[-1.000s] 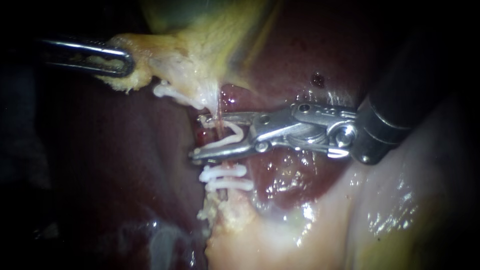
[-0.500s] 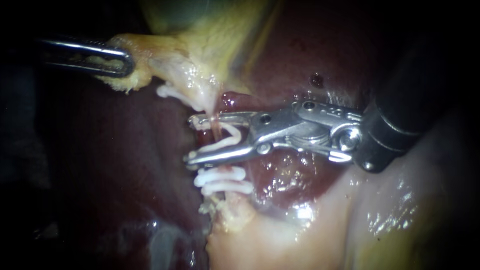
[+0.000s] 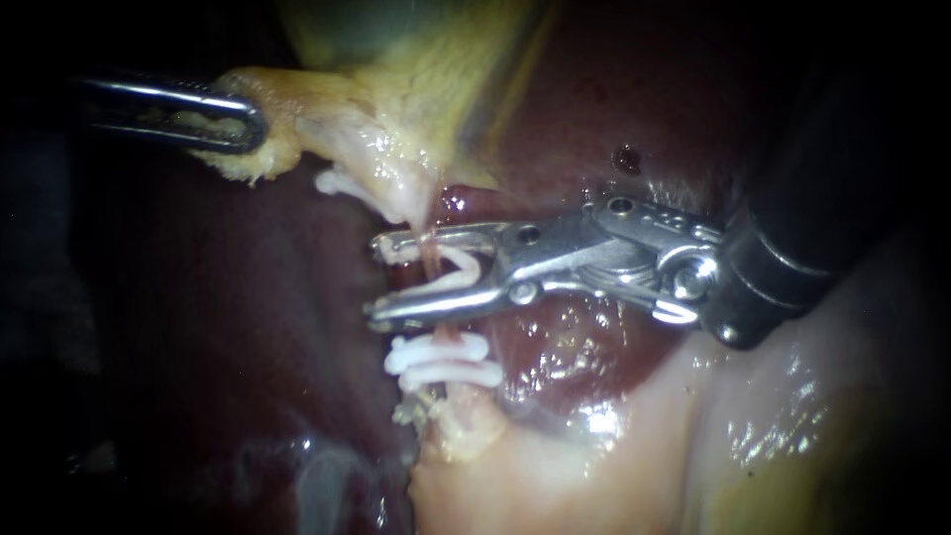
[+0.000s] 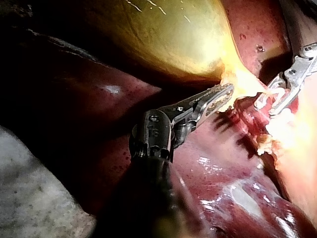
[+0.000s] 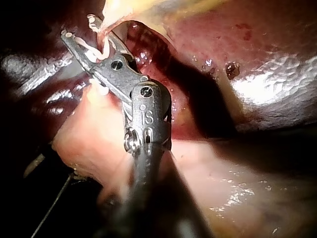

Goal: Clipping third clip right tube

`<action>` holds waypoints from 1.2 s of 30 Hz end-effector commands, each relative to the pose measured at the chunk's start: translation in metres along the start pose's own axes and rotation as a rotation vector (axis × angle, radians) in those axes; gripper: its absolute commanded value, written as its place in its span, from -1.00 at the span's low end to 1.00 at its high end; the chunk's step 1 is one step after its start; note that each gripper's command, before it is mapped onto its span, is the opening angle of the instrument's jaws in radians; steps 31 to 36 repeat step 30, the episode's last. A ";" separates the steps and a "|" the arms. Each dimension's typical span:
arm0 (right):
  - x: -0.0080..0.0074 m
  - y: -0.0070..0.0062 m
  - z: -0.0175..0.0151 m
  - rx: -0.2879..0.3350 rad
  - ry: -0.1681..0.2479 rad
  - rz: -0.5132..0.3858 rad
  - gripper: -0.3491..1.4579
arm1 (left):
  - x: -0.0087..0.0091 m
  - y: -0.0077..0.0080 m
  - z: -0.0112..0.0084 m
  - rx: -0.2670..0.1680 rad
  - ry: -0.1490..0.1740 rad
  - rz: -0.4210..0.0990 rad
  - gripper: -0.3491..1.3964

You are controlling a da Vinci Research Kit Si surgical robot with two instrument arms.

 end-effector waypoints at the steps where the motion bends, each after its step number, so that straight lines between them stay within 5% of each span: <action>1: -0.0001 0.0000 0.0000 0.001 -0.001 0.009 -0.64 | 0.0000 0.0000 0.0000 0.000 0.000 0.000 -1.00; 7: -0.0003 0.0006 -0.0007 -0.015 -0.001 0.020 -1.00 | 0.0000 0.0000 0.0000 0.000 0.000 0.000 -1.00; 11: -0.0006 0.0012 -0.0011 -0.026 -0.053 0.052 -1.00 | 0.0000 -0.0001 0.0000 0.000 0.000 0.000 -1.00; 36: -0.0009 0.0013 -0.0013 -0.026 -0.056 0.074 -1.00 | 0.0000 -0.0002 0.0000 0.000 0.000 0.000 -1.00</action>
